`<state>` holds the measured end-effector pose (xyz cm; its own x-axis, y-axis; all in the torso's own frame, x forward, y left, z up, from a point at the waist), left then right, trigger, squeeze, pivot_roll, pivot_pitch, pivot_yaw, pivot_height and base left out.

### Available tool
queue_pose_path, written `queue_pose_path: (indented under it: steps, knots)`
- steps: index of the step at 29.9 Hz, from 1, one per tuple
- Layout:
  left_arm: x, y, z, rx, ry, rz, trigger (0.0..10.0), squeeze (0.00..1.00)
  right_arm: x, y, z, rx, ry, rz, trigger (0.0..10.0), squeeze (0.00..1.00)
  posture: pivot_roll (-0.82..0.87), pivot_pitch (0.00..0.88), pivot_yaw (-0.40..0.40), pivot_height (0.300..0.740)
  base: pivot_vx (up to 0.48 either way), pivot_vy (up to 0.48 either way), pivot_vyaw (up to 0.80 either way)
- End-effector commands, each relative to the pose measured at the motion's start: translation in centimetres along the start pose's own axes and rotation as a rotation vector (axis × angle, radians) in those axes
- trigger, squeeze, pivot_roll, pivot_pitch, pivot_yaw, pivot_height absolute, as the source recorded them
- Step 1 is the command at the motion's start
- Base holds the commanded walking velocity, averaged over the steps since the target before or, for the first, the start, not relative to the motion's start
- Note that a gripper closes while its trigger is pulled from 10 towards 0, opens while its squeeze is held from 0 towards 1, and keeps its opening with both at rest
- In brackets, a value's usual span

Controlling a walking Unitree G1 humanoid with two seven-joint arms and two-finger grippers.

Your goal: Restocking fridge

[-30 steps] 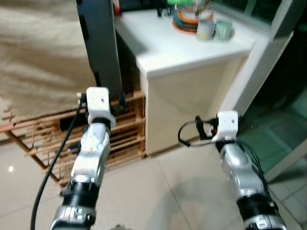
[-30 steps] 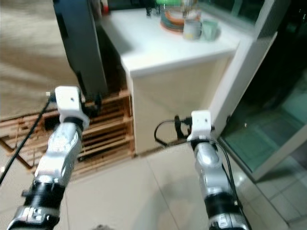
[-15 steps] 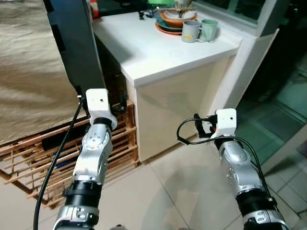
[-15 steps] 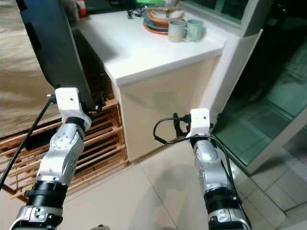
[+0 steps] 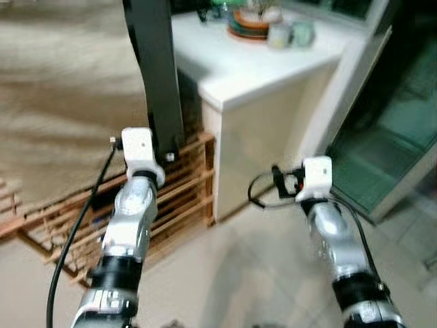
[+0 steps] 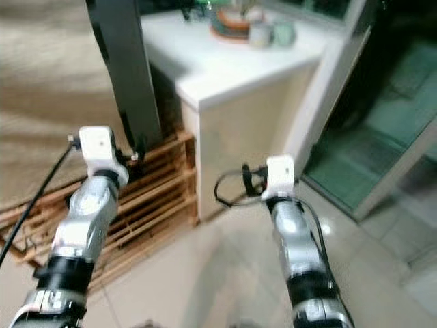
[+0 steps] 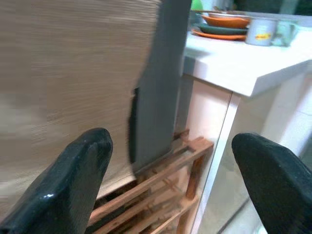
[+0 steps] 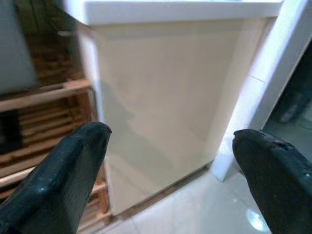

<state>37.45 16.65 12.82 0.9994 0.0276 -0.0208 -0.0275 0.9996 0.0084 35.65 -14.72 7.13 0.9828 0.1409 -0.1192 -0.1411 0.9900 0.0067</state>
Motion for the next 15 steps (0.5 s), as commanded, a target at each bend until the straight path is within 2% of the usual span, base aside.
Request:
queue_pose_path:
  steps: [1,10,15]
  knots:
    - [0.3,-0.1,0.5,0.0,-0.016,-0.009,10.0,0.0,0.1,-0.2,0.4,-0.009,-0.016,0.002,10.0,0.0,-0.09,0.0,0.023,0.74,0.0,0.424,-0.77]
    - [0.3,0.4,0.1,0.023,-0.007,-0.003,10.0,0.0,0.0,-0.2,0.3,-0.015,-0.021,-0.002,10.0,0.0,-0.08,0.0,0.025,0.74,0.0,0.424,-0.77]
    - [0.1,0.2,0.4,0.024,-0.028,-0.019,10.0,0.0,-0.4,1.2,0.8,-0.09,-0.073,0.065,10.0,0.0,-0.08,0.0,0.027,0.74,0.0,0.424,-0.77]
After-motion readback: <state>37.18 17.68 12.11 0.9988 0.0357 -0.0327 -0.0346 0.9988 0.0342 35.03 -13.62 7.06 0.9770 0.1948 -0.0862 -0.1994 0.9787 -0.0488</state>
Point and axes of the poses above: a point about 5 cm out from each wrist's last joint towards the gripper, its own x axis pointing out of the wrist towards the gripper, its own z axis along the axis of the wrist's last joint, y = z × x, the point moved 4 cm from there along x, pointing out of the wrist towards the gripper, and after that the axes turned 1 degree about x, right-handed, at the moved point
